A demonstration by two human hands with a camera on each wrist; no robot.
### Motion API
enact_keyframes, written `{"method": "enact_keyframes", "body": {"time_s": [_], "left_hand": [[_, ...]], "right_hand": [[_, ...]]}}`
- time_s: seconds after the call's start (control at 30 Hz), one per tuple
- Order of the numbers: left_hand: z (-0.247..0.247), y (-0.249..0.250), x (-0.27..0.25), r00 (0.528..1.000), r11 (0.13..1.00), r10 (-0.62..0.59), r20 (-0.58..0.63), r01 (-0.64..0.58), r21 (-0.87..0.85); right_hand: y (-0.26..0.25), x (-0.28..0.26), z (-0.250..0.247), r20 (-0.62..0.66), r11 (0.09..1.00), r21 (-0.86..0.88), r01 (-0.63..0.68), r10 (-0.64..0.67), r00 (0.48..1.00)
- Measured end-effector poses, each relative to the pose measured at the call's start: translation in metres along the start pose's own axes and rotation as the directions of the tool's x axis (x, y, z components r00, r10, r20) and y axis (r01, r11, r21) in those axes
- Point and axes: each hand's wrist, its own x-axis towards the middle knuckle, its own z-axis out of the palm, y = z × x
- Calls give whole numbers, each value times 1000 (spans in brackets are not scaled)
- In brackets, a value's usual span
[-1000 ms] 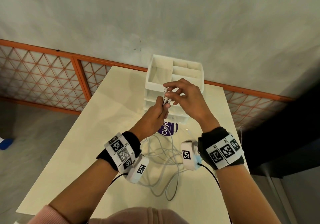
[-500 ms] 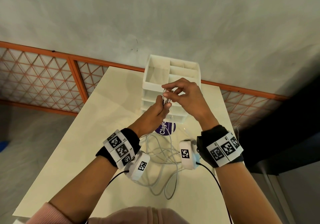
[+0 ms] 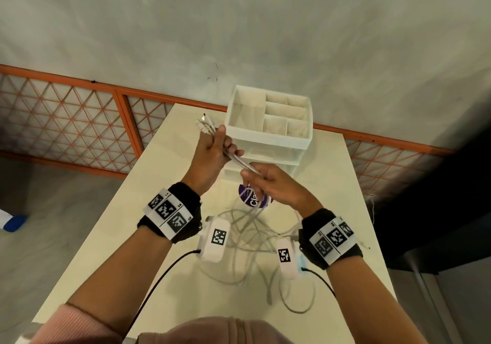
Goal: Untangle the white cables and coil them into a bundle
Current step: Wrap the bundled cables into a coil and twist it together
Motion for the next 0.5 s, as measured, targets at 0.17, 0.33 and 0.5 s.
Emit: {"method": "enact_keyframes", "body": {"time_s": [0.17,0.33,0.5], "left_hand": [[-22,-28,-6,963,985,-136,-230,156,72],[-19,-41,-17,957,788,-137,-255,261,558],[7,-15,-31,975,735,-155,160,6,678]], "right_hand": [[-10,-4,-6,-109,995,-97,-14,3,994],[-5,3,-6,-250,999,7,-49,49,967],[-7,1,-15,-252,998,-64,-29,12,968]]}}
